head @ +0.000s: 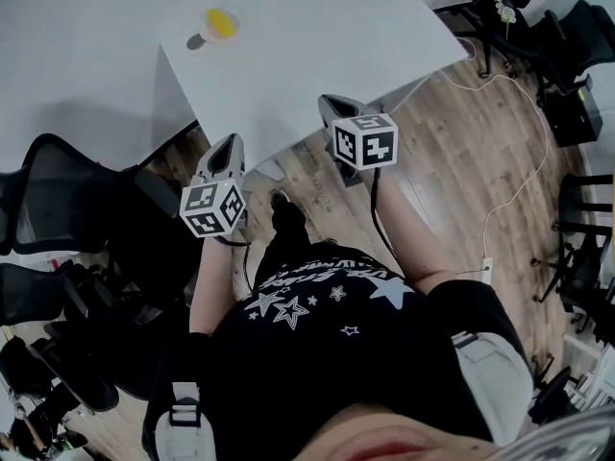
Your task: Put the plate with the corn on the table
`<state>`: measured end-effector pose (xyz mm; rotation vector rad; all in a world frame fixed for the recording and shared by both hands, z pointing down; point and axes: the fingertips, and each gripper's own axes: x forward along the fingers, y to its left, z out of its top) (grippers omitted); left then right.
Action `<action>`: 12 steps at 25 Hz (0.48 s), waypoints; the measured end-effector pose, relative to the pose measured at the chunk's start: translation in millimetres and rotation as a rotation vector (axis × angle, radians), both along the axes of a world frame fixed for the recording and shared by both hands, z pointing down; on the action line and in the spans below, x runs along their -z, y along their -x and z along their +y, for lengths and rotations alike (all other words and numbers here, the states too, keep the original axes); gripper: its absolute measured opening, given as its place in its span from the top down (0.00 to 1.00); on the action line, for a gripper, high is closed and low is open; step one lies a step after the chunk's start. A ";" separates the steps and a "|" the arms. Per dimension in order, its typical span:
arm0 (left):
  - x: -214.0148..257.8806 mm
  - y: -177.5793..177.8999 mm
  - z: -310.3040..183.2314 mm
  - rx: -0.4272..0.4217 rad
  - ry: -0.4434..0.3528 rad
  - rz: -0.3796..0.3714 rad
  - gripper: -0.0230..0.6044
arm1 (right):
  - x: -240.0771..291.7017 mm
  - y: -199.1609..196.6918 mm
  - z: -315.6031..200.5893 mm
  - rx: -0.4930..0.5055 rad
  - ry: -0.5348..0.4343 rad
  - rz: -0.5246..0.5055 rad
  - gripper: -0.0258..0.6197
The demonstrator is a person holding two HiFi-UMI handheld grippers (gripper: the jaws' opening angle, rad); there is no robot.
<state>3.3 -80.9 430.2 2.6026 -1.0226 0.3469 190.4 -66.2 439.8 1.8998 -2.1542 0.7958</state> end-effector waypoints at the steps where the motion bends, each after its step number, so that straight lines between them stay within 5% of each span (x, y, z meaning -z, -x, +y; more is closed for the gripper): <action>1: 4.5 -1.2 11.4 -0.002 -0.010 0.002 0.95 | 3.7 -0.9 11.0 0.000 -0.008 0.000 0.95; 12: 32.0 7.6 128.4 -0.003 -0.064 -0.024 0.95 | 24.8 2.1 128.2 0.001 -0.058 -0.016 0.95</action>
